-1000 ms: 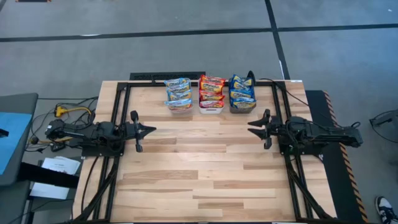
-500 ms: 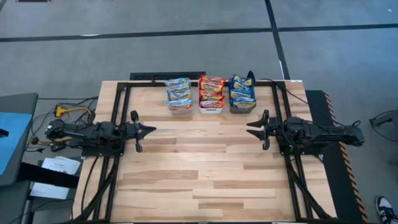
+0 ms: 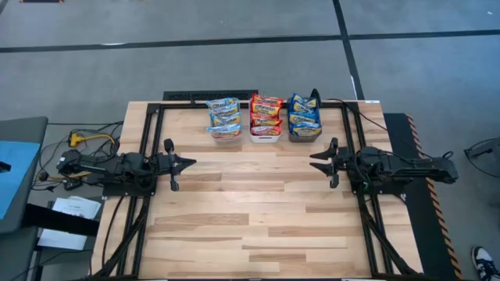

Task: Sort Maruchan noodles
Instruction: Return to Home Position

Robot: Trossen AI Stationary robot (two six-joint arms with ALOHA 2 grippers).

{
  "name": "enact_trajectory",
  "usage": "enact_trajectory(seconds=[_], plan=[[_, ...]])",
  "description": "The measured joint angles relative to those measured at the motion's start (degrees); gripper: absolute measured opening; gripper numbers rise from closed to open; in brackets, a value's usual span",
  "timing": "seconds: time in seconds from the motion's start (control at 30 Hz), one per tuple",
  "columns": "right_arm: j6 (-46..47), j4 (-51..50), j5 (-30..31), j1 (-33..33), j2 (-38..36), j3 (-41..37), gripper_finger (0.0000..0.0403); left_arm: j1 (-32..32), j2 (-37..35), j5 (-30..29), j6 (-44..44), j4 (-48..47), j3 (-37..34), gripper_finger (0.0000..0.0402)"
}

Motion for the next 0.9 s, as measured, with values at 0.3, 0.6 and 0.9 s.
enact_trajectory(seconds=[0.3, 0.6, 0.9], plan=[[0.0, 0.0, 0.0, 0.0, 0.0, 0.0, 0.0163, 0.0, 0.0, 0.0, -0.3, 0.0, 0.0, 0.0], [0.0, 0.2, 0.0, 0.0, 0.0, 0.0, 0.0163, 0.0, 0.0, 0.0, -0.2, 0.0, 0.0, 0.0], [0.0, 0.2, 0.0, 0.0, 0.0, 0.0, 0.0163, 0.0, 0.0, 0.0, 0.0, 0.0, 0.0, 0.0]])
